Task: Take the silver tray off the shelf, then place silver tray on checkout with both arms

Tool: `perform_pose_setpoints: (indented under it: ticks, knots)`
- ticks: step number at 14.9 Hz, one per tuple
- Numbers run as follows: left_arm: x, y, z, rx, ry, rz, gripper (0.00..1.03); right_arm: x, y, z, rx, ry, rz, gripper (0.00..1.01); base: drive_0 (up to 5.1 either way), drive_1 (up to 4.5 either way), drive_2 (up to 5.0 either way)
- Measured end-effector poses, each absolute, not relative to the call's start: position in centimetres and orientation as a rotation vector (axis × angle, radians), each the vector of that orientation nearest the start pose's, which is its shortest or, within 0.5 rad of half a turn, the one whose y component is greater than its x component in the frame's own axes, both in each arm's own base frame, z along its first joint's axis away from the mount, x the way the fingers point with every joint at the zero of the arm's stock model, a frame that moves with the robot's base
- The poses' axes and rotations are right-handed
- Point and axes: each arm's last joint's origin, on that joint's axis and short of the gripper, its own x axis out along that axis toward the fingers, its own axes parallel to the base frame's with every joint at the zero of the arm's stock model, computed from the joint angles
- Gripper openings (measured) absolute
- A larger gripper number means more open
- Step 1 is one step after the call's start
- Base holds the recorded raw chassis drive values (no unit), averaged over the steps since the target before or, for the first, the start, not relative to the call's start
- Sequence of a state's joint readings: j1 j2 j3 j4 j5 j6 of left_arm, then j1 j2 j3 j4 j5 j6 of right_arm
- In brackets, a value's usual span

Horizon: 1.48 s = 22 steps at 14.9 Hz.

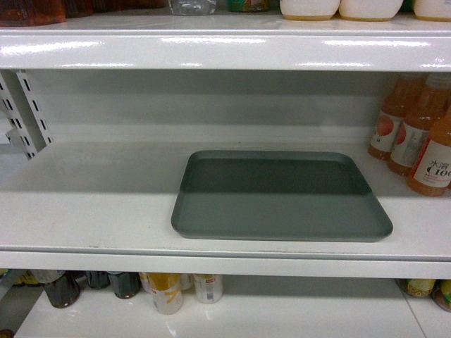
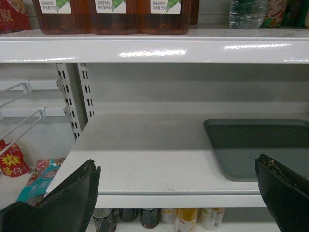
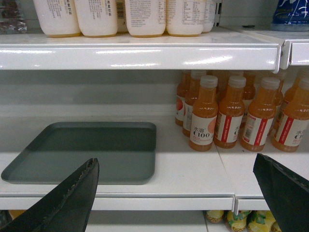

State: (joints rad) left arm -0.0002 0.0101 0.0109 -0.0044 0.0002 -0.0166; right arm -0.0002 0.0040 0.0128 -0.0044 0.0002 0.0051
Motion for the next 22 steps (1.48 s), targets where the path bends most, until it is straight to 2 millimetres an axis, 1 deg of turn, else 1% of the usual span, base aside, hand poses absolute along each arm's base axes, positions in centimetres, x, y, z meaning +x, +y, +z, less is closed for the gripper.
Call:
perform_pose_setpoints:
  ticks: [4,5,6,7,9,11,12,14,15,17,18,19,20,22]
  knots:
    - [9.8,0.0,16.6,-0.017,0.009,0.003,0.98,9.7,0.0,16.7,0.004,0.002,0.000,0.98,0.0,0.00,0.0]
    - [9.9,-0.2,16.3,0.003,0.196,0.070,0.98,9.8,0.1,16.4,-0.004,0.173,0.055,0.98,0.0,0.00,0.0]
    - [10.7,-0.6,16.7,0.040,0.340,0.100,0.98,10.6,0.3,16.4,-0.002,0.302,0.090,0.98,0.0,0.00,0.0]
    - [12.5,-1.1,17.2,0.048,0.399,0.069,0.98,11.7,0.4,16.3,-0.015,0.356,0.102,0.98,0.0,0.00,0.0]
    - [15.6,-1.7,16.9,0.022,0.494,-0.013,0.98,14.3,0.6,15.7,-0.011,0.439,0.121,0.98,0.0,0.00,0.0]
    - [19.3,-3.2,15.4,0.020,0.595,-0.101,0.98,17.3,0.9,14.7,0.003,0.514,0.154,0.98,0.0,0.00,0.0]
    - [20.7,-3.6,14.7,0.009,0.626,-0.118,0.98,18.7,1.0,14.2,0.006,0.542,0.158,0.98,0.0,0.00,0.0]
    - [24.4,-4.7,13.3,0.019,0.678,-0.102,0.98,22.1,1.5,13.2,0.028,0.585,0.176,0.98,0.0,0.00,0.0]
    - [29.4,-6.2,10.5,0.036,0.768,-0.102,0.98,27.7,1.8,11.0,0.052,0.660,0.169,0.98,0.0,0.00,0.0]
    - [32.0,-7.0,9.2,0.036,0.799,-0.107,0.98,30.8,1.9,9.8,0.055,0.699,0.153,0.98,0.0,0.00,0.0]
    - [33.4,-7.4,8.8,0.037,0.804,-0.105,0.98,32.6,2.0,9.4,0.057,0.704,0.145,0.98,0.0,0.00,0.0]
    - [34.5,-7.8,8.6,0.026,0.812,-0.107,0.98,34.0,2.0,9.0,0.055,0.709,0.137,0.98,0.0,0.00,0.0]
    - [36.1,-8.5,8.1,0.018,0.826,-0.108,0.98,36.1,2.1,8.4,0.061,0.724,0.127,0.98,0.0,0.00,0.0]
    - [38.5,-9.5,7.3,0.004,0.861,-0.105,0.98,39.2,2.2,7.1,0.062,0.764,0.098,0.98,0.0,0.00,0.0]
